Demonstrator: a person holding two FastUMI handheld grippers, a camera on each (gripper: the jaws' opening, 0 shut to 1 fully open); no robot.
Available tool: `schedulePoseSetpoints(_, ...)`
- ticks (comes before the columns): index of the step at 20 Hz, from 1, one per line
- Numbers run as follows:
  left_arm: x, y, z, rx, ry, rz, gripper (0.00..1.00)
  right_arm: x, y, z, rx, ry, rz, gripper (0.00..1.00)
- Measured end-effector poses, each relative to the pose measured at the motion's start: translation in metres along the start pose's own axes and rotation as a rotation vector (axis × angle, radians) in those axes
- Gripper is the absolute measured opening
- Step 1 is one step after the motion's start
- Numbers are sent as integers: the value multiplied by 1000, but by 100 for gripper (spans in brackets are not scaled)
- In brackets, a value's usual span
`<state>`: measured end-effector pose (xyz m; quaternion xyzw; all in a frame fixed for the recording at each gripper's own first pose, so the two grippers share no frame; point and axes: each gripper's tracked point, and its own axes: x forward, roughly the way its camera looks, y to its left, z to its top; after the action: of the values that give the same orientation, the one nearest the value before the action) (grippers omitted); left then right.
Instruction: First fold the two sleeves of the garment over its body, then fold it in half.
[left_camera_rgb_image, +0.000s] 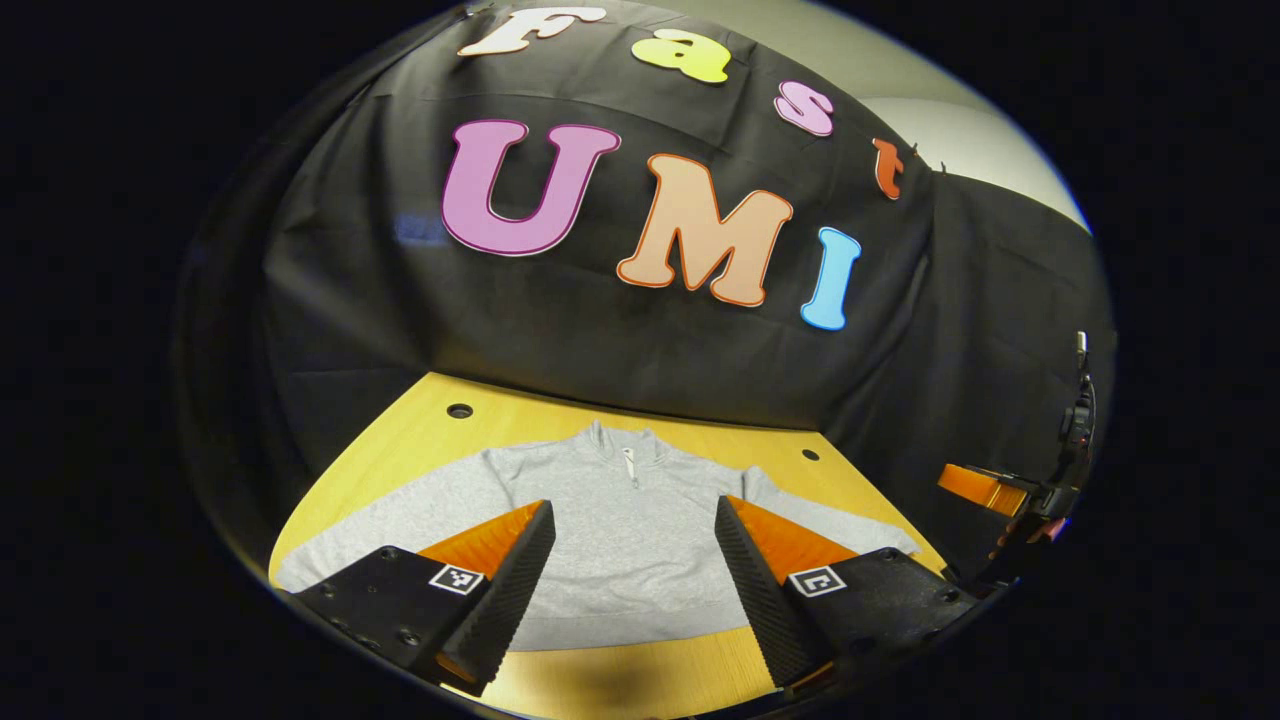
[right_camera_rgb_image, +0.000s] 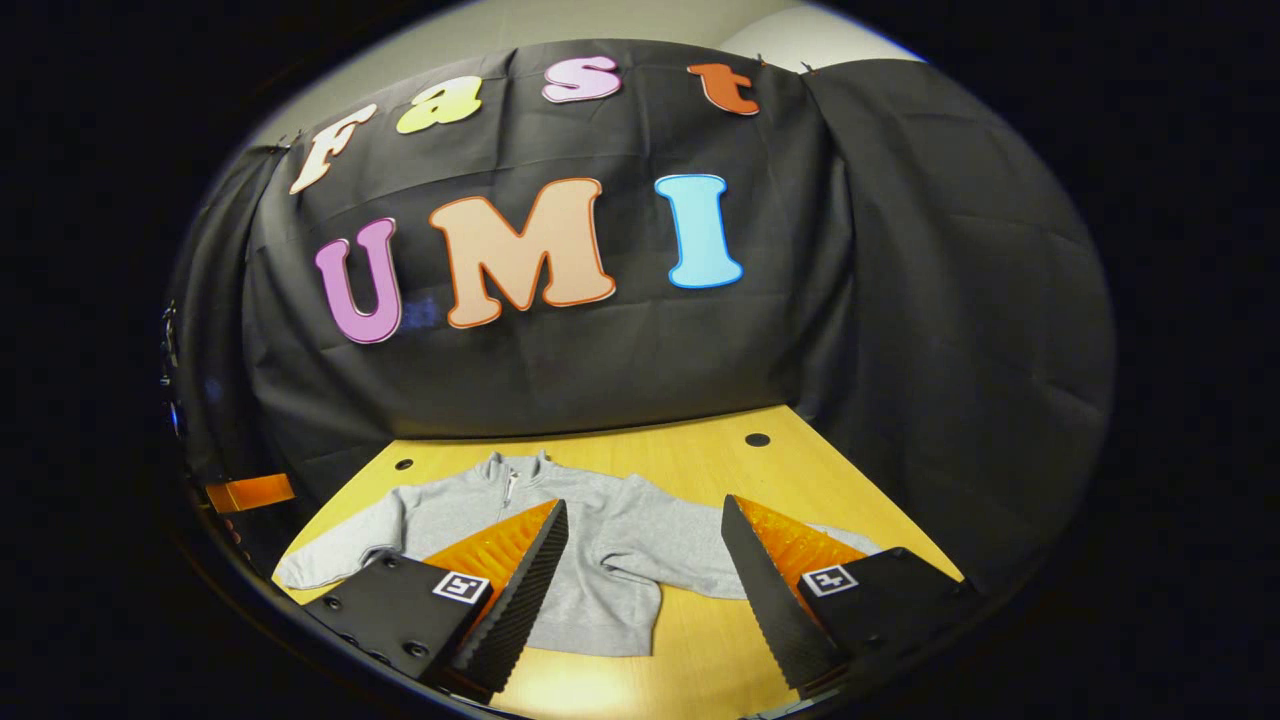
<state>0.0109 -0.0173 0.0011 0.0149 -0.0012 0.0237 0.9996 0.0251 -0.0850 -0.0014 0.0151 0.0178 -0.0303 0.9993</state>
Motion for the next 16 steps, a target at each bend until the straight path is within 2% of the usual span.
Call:
schedulePoseSetpoints(4, 2, 1, -1, -6, 0, 30, 94, 8, -57, -7, -5, 36, -79, 97)
schedulePoseSetpoints(5, 3, 0, -2, -9, 1, 37, 94, 9, -74, -12, -16, 48, -103, 93)
schedulePoseSetpoints(6, 4, -2, -4, -11, 3, 42, 94, 12, -88, -14, -24, 58, -121, 97)
schedulePoseSetpoints(7, 5, -2, -4, -11, 5, 50, 94, 15, -103, -20, -28, 74, -134, 93)
schedulePoseSetpoints(8, 5, -3, -6, -9, 6, 56, 94, 18, -116, -24, -35, 90, -145, 98)
schedulePoseSetpoints(14, 8, -13, -17, -1, 18, 97, 94, 45, -191, -65, -62, 209, -160, 97)
schedulePoseSetpoints(16, 8, -17, -20, 3, 18, 111, 94, 57, -214, -81, -75, 250, -164, 94)
